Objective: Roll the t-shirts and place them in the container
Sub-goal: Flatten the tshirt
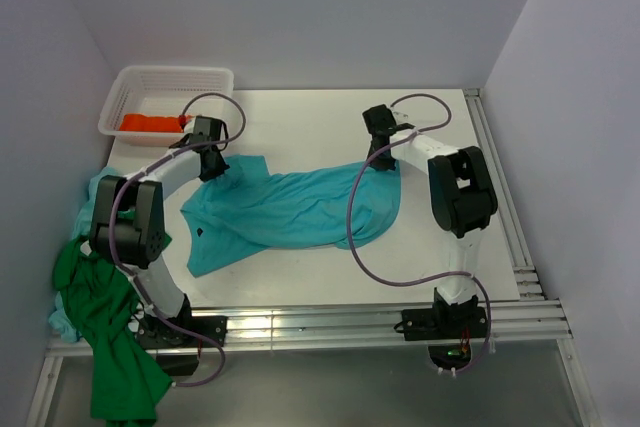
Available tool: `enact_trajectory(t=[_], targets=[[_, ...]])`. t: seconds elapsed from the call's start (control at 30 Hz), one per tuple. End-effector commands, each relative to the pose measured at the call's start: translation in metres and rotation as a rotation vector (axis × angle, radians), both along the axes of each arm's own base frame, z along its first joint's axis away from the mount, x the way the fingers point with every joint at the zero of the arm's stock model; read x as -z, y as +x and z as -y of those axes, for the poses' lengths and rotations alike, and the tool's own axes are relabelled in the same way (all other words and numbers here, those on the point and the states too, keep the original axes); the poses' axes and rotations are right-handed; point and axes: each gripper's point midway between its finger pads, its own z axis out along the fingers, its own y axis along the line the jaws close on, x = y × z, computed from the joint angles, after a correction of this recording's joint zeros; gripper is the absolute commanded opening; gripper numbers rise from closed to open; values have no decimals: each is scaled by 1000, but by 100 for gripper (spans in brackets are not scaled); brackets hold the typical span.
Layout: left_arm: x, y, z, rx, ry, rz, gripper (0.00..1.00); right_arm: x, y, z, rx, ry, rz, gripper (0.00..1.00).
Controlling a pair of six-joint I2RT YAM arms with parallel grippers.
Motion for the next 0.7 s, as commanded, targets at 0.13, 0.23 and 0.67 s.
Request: enact_trajectory(t=[0.13,0.23,0.67], targets=[[-95,11,20,47,-28,241,0,-51,5,19,45,49,122,0],[-120,23,26,65,-39,306,0,-69,14,32,63,64,162,0],[-157,27,21,15,-26,333,0,-25,24,53,24,-25,10,61]])
